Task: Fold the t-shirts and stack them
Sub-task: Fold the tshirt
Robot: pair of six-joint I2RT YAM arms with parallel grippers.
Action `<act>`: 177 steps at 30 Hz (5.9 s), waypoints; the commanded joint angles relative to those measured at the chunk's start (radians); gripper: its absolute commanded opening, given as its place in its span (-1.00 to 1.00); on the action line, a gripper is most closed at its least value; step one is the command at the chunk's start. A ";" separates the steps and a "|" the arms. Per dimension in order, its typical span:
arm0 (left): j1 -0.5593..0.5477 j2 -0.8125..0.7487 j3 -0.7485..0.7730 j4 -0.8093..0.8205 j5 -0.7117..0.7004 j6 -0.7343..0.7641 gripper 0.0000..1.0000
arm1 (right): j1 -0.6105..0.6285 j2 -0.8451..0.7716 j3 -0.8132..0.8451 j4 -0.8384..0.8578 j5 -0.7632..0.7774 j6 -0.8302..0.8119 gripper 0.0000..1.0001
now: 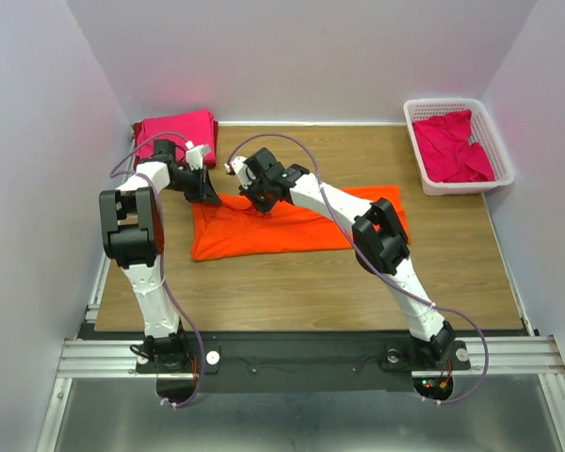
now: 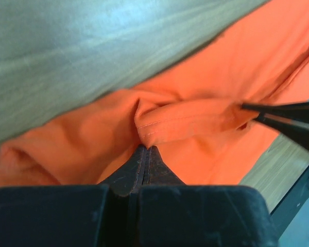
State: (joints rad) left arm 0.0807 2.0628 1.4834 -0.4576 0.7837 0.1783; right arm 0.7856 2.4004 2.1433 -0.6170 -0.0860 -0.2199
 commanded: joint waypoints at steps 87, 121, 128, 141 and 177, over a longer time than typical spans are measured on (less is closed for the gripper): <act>-0.340 0.006 0.209 0.137 -0.359 -0.158 -0.32 | -0.289 -0.512 -0.846 -0.233 -0.280 -0.208 -0.35; -0.357 0.063 0.533 0.109 -0.205 -0.112 -0.24 | -0.387 -0.236 -0.168 -0.101 -0.522 0.142 -0.18; -0.357 0.069 0.402 0.123 -0.159 -0.161 -0.31 | -0.399 -0.057 0.033 -0.061 -0.304 0.204 -0.30; -0.360 0.166 0.271 0.168 -0.182 -0.207 -0.56 | -0.399 0.069 -0.036 0.023 -0.167 0.274 -0.38; -0.260 0.286 0.789 0.276 -0.159 -0.197 0.45 | -0.467 0.065 0.260 0.249 -0.210 0.235 0.45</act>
State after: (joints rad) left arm -0.2096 2.5919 2.2894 -0.2687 0.6533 -0.0681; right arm 0.3344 2.6408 2.3981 -0.4049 -0.2333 0.0681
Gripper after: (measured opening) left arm 0.676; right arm 0.693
